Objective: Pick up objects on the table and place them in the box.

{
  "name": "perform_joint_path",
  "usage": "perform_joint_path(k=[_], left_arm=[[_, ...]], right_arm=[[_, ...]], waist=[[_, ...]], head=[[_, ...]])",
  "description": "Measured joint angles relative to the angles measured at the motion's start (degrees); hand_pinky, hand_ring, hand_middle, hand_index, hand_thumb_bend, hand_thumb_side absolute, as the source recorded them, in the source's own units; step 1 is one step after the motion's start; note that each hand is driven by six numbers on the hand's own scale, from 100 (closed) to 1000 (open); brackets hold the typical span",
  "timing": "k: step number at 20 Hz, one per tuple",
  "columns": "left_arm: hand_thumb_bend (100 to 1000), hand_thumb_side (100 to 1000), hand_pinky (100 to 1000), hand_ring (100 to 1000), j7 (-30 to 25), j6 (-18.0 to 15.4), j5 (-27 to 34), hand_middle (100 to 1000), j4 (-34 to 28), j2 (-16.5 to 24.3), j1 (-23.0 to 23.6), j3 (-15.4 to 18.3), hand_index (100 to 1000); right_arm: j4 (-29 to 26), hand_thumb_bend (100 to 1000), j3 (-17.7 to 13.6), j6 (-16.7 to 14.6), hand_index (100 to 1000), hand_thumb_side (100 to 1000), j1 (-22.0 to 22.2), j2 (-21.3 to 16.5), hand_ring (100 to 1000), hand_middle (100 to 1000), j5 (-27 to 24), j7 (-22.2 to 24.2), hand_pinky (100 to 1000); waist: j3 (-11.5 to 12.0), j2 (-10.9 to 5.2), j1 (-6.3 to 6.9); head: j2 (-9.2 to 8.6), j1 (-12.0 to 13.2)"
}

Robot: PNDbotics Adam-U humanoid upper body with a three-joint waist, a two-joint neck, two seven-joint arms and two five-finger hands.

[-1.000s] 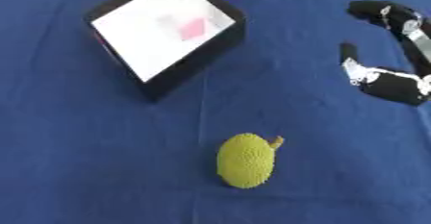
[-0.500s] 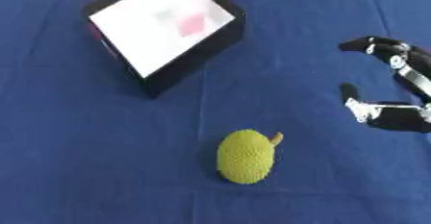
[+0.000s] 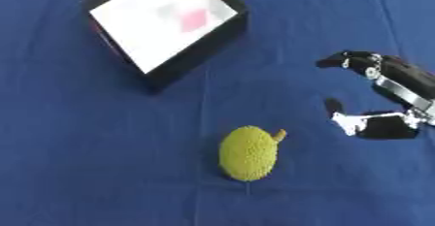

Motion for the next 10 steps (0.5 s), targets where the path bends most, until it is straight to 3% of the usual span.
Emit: perform_joint_path(k=[10], left_arm=[[173,805,718,760,-0.4,-0.1,0.1,756,0.4,0.0,0.4,-0.3,881]], right_arm=[[0.0,100,5.7,-1.1,929,258,-2.2,0.2,930,838,0.2,7.8,1000]], waist=[[0.1,-0.28,-0.66]], head=[[0.57,-0.6]])
